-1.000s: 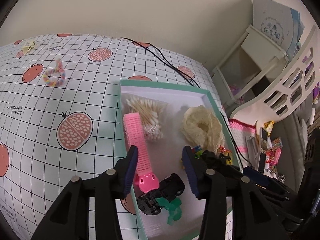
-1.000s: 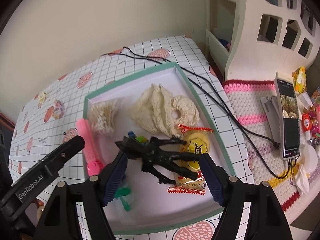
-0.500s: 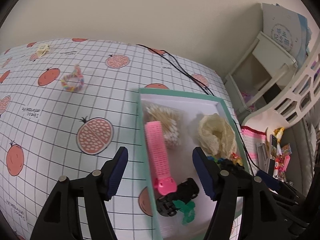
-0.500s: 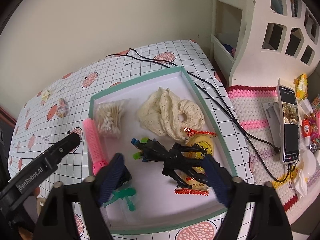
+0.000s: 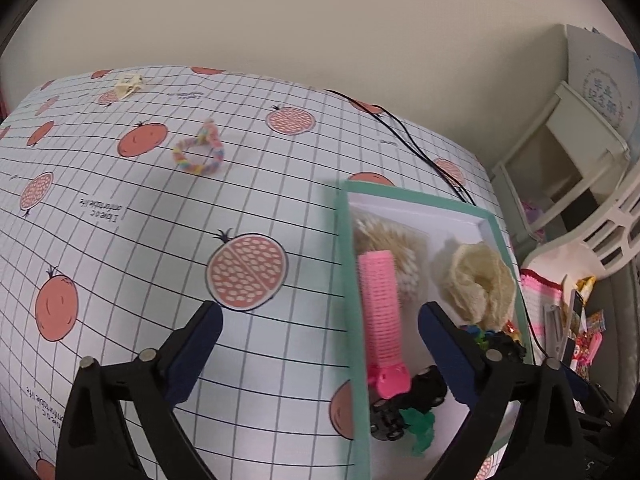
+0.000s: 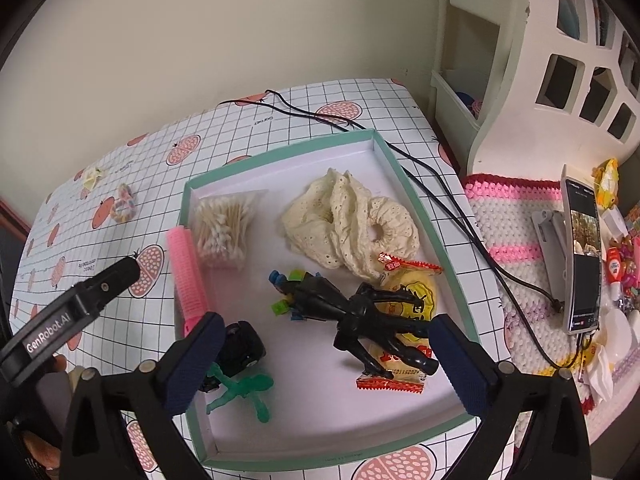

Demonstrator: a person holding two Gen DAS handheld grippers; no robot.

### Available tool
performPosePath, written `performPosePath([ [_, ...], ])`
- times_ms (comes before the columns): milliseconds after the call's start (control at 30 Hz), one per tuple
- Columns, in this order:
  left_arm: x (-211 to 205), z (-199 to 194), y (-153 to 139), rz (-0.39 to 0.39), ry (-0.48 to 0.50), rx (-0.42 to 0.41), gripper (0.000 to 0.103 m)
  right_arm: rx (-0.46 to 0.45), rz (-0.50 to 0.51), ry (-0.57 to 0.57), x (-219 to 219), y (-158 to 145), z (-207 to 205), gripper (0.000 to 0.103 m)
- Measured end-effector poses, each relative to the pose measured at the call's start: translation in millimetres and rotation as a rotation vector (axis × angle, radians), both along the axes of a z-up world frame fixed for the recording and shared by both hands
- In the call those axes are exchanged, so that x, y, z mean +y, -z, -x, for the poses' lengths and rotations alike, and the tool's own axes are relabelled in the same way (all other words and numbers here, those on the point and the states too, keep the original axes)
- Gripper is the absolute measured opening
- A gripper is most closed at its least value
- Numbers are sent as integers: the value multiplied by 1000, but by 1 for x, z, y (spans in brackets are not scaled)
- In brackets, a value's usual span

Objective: Organize objects
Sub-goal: 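Move both grippers from the tray toward the cream claw clip and rainbow loop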

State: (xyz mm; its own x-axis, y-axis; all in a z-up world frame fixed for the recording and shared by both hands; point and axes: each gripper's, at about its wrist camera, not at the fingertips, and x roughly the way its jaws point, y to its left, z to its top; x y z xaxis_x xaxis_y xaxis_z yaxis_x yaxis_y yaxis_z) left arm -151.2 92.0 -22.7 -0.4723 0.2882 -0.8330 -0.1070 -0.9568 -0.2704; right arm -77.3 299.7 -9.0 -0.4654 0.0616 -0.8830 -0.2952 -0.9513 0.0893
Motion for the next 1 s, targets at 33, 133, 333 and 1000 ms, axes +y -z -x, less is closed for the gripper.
performPosePath([
  [33, -1, 1, 0, 4, -4, -1, 99, -2, -1, -1, 0, 1, 0, 103],
  [133, -5, 1, 1, 13, -13, -2, 99, -7, -3, -4, -1, 2, 1, 103],
  [333, -11, 2, -1, 37, -11, 5, 99, -12, -8, -13, -6, 3, 3, 103],
  [1000, -195, 51, -34, 58, -213, 45, 99, 77, -63, -135, -89, -47, 81, 103],
])
